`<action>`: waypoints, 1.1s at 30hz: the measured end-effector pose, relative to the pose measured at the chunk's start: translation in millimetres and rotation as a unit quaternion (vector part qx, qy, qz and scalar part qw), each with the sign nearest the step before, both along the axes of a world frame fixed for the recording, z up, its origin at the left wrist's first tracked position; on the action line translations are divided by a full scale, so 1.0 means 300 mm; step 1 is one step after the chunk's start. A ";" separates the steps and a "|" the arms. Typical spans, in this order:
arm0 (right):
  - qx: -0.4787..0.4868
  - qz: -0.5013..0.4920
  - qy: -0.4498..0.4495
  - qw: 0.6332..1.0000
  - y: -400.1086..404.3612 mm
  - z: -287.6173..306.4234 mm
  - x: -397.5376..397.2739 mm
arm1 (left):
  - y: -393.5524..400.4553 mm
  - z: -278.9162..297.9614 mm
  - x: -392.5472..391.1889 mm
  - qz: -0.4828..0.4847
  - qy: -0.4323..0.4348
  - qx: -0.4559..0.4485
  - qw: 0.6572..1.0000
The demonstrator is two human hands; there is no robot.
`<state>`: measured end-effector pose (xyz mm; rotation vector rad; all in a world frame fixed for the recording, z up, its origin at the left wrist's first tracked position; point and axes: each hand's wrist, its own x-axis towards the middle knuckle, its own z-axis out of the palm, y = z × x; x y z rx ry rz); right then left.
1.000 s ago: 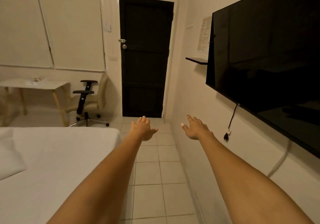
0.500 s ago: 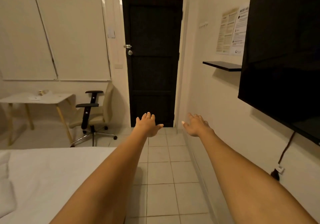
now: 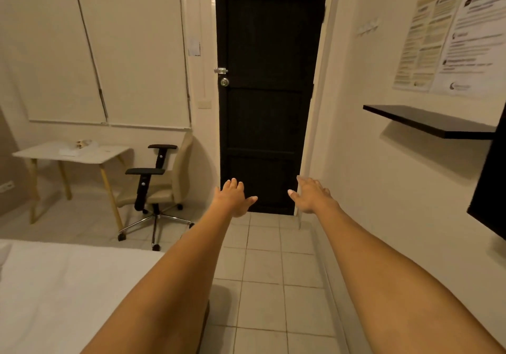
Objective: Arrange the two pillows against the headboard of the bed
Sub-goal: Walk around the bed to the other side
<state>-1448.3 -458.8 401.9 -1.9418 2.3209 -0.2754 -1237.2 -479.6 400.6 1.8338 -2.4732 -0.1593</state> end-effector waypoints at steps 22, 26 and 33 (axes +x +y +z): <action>0.021 0.072 0.010 0.997 -1.214 -0.046 0.094 | -1.162 -0.057 0.096 0.071 0.019 0.023 0.997; 0.008 0.074 -0.002 0.997 -1.457 -0.014 0.158 | -1.405 -0.017 0.147 0.079 -0.004 0.009 0.997; 0.016 0.102 -0.003 0.995 -1.823 -0.011 0.242 | -1.726 0.004 0.230 0.112 -0.013 -0.015 0.994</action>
